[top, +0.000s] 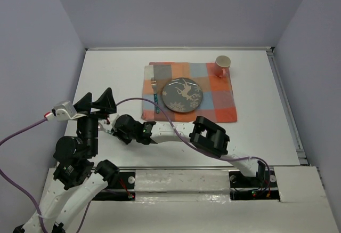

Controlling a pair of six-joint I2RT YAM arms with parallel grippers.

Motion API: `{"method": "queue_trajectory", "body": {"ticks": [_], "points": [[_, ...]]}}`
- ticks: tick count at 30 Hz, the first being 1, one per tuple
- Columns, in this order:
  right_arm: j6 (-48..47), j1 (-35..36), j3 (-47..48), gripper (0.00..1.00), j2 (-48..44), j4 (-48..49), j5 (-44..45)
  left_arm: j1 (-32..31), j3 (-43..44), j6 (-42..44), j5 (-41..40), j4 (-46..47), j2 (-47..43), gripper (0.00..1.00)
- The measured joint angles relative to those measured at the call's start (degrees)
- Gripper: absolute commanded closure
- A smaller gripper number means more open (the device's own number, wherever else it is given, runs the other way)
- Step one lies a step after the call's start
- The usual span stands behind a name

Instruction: Set the dinner table for one person

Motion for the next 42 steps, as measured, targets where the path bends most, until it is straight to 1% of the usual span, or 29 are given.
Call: {"method": "queue_trajectory", "body": {"ticks": [2,6,9,11,14,16,17,19,21,24,26,29,32,36,42], "points": [[-0.07,0.13,-0.76,1.00,-0.24,1.20,2.49,0.04,0.00,-0.04,0.00,0.00,0.00,0.01],[1.18,0.33,-5.75,1.00,-2.95,3.72,7.65,0.39,0.00,-0.13,0.07,0.00,0.00,0.01],[2.71,0.31,-8.83,1.00,-5.05,4.24,8.92,0.63,0.00,-0.15,0.09,-0.02,0.02,0.01],[4.22,-0.07,-12.46,1.00,-7.72,4.87,9.53,0.68,0.00,-0.17,0.13,-0.02,0.02,0.01],[6.86,-1.49,-20.65,1.00,-15.15,6.78,10.16,0.72,0.00,-0.28,0.35,-0.02,0.02,0.01],[8.87,-4.17,-28.06,1.00,-22.82,10.14,10.47,0.74,0.00,-0.33,0.68,-0.02,0.07,0.01],[9.38,-5.38,-30.01,1.00,-25.33,10.88,10.73,0.74,0.00,-0.33,0.81,-0.02,0.09,0.01],[11.19,-10.40,-37.53,1.00,-33.68,14.43,11.41,0.74,0.00,-0.37,1.01,-0.02,0.09,0.01],[12.17,-16.00,-42.23,1.00,-40.13,16.37,13.42,0.74,0.00,-0.46,1.25,-0.02,0.09,0.01],[13.20,-23.17,-47.32,1.00,-45.38,18.67,17.00,0.74,0.00,-0.52,1.62,0.00,0.09,0.01],[14.23,-26.95,-51.54,1.00,-47.74,18.53,18.80,0.74,0.00,-0.52,1.86,0.00,0.11,0.01],[15.23,-31.43,-56.46,1.00,-48.70,17.11,20.11,0.74,0.00,-0.55,2.19,0.00,0.13,0.01],[15.65,-34.69,-58.86,1.00,-48.65,15.04,20.92,0.74,0.00,-0.55,2.47,0.00,0.35,0.01],[15.63,-38.80,-59.54,1.00,-48.65,13.97,21.92,0.74,0.00,-0.52,3.02,-0.02,0.81,0.01],[15.13,-42.16,-59.58,1.00,-47.76,14.08,21.88,0.74,0.00,-0.52,3.43,0.02,0.98,0.01]]}}
